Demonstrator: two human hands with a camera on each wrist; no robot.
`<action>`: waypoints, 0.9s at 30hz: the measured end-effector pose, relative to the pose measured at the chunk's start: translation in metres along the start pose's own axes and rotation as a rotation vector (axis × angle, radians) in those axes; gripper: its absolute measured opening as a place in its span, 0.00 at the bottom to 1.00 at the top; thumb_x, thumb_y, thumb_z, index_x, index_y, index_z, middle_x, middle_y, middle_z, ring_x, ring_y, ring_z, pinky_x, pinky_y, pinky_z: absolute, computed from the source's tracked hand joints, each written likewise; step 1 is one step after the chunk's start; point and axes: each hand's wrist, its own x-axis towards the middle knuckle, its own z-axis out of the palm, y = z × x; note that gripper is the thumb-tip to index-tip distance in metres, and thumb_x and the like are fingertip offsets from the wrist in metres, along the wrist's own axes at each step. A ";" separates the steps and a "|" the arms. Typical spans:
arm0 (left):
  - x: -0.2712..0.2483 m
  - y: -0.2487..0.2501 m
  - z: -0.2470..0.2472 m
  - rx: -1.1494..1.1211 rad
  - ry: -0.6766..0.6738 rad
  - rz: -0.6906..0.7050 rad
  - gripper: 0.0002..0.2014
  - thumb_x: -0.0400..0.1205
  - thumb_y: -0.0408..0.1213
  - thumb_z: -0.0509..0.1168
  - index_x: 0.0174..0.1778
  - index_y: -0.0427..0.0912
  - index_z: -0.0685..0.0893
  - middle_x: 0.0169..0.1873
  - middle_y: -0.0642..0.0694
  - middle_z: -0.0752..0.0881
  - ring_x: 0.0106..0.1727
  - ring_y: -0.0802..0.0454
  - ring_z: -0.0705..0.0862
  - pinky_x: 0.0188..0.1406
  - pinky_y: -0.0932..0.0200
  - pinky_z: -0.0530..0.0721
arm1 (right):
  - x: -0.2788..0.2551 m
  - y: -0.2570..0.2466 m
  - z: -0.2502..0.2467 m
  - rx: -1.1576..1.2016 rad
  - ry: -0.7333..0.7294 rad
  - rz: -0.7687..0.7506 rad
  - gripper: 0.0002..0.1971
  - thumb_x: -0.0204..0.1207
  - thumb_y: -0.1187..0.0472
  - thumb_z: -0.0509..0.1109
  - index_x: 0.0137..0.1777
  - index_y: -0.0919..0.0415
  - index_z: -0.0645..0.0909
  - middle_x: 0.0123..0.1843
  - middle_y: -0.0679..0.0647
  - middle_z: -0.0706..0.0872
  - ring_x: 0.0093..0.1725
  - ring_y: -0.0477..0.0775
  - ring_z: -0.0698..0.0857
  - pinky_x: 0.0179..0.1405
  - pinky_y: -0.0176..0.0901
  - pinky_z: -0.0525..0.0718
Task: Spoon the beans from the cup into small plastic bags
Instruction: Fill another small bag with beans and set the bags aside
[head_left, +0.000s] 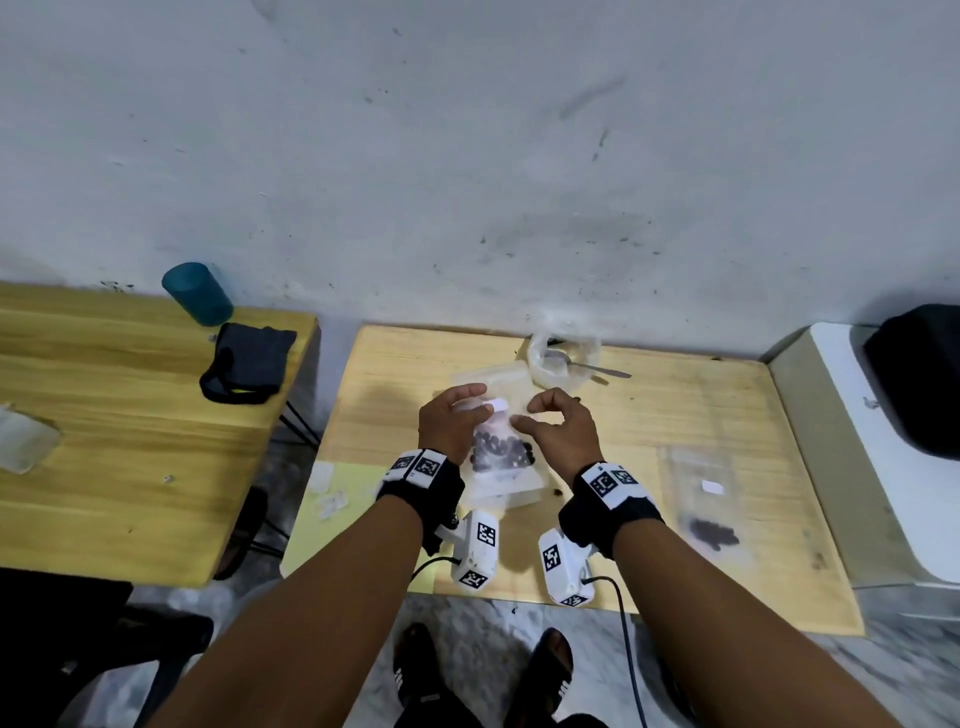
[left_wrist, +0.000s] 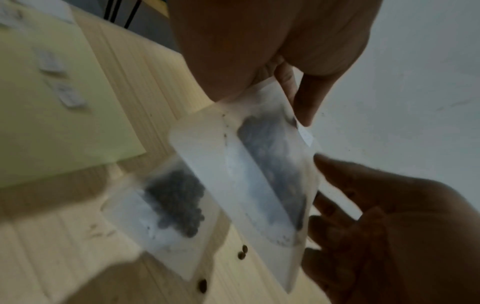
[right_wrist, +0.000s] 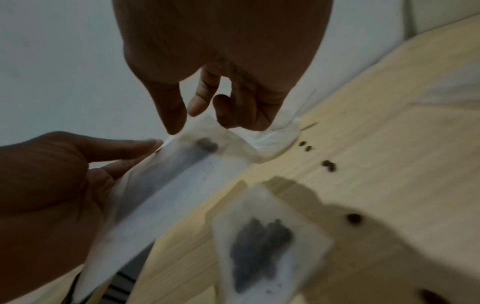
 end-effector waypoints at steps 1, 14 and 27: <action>0.001 -0.002 0.007 -0.016 -0.003 -0.015 0.12 0.71 0.25 0.74 0.46 0.44 0.89 0.51 0.36 0.89 0.46 0.44 0.87 0.44 0.55 0.84 | -0.002 0.005 -0.006 0.020 -0.014 0.042 0.08 0.64 0.67 0.79 0.38 0.58 0.83 0.42 0.53 0.88 0.44 0.50 0.86 0.46 0.43 0.83; -0.023 -0.069 0.152 0.332 -0.347 -0.172 0.23 0.75 0.25 0.71 0.68 0.41 0.82 0.65 0.39 0.80 0.64 0.40 0.81 0.57 0.46 0.83 | -0.007 0.092 -0.154 -0.187 0.220 0.293 0.07 0.71 0.63 0.74 0.47 0.53 0.87 0.48 0.51 0.87 0.46 0.55 0.85 0.43 0.39 0.81; -0.042 -0.136 0.249 0.492 -0.501 -0.359 0.30 0.77 0.33 0.71 0.76 0.46 0.72 0.77 0.44 0.71 0.72 0.42 0.75 0.66 0.41 0.79 | -0.015 0.164 -0.229 -0.374 0.212 0.485 0.18 0.69 0.51 0.80 0.57 0.54 0.83 0.62 0.56 0.84 0.53 0.56 0.85 0.49 0.42 0.81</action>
